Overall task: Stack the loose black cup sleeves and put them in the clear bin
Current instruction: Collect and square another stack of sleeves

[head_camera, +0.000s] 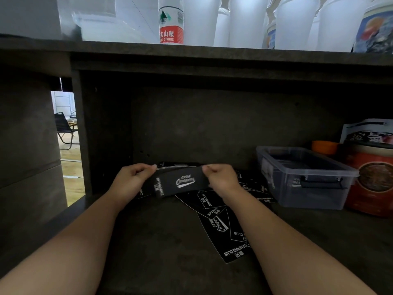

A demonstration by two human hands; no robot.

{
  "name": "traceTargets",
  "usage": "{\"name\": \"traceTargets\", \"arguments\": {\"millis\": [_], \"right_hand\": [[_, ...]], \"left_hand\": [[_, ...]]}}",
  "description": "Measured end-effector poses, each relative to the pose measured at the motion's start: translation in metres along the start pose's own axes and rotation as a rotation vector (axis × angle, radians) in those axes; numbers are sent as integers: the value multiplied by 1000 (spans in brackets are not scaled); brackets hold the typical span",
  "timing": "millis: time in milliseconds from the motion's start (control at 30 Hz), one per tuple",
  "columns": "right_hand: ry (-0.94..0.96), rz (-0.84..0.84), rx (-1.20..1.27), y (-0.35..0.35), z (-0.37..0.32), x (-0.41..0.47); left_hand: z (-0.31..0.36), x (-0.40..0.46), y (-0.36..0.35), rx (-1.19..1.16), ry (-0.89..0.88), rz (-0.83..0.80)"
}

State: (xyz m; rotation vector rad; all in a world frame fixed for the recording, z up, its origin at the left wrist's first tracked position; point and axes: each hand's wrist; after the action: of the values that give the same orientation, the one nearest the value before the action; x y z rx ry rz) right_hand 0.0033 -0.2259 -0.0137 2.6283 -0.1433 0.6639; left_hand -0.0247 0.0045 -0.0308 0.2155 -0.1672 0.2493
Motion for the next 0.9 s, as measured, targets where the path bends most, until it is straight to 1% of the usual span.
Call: {"name": "traceTargets", "arguments": {"millis": [33, 100, 167, 200, 267, 333, 367, 400, 467, 533, 600, 800, 867, 900], "right_hand": [[25, -57, -26, -4, -3, -5], [139, -153, -144, -8, -10, -12], [236, -181, -229, -7, -16, -15], [246, -169, -260, -4, -17, -14], [186, -77, -348, 6, -14, -8], [88, 46, -480, 24, -3, 1], [28, 71, -536, 34, 5, 4], [-43, 45, -567, 43, 13, 7], [-158, -99, -541, 55, 25, 9], [-216, -216, -526, 57, 31, 8], [-189, -235, -579, 56, 32, 11], [-133, -172, -656, 50, 27, 13], [-69, -207, -706, 49, 25, 10], [-27, -265, -740, 48, 23, 8]], "left_hand": [[1, -2, -1, 27, -22, 4], [2, -4, -2, 96, -49, 6], [2, -3, -1, 154, -63, 13], [1, -2, -1, 174, -70, 19], [0, -1, 0, 188, -92, 24], [0, 0, 0, 185, -111, 29], [0, 0, -1, 182, -113, 30], [-1, 0, -1, 178, -111, 30], [-1, 1, -1, 172, -106, 28], [-2, 2, -1, 167, -107, 33], [-2, 2, -1, 159, -107, 38], [-2, 2, -2, 138, -100, 35], [-3, 3, -2, 139, -98, 33], [-3, 3, -2, 141, -98, 33]]}}
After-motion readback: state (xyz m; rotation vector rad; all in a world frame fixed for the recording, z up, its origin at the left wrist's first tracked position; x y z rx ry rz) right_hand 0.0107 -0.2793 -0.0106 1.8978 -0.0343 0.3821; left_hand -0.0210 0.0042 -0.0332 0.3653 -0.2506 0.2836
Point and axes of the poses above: each hand's wrist, its own x-axis towards the middle knuckle, its own y-axis out of the back of the hand, z = x × y, and after that the axes turned 10 degrees about y, right-handed
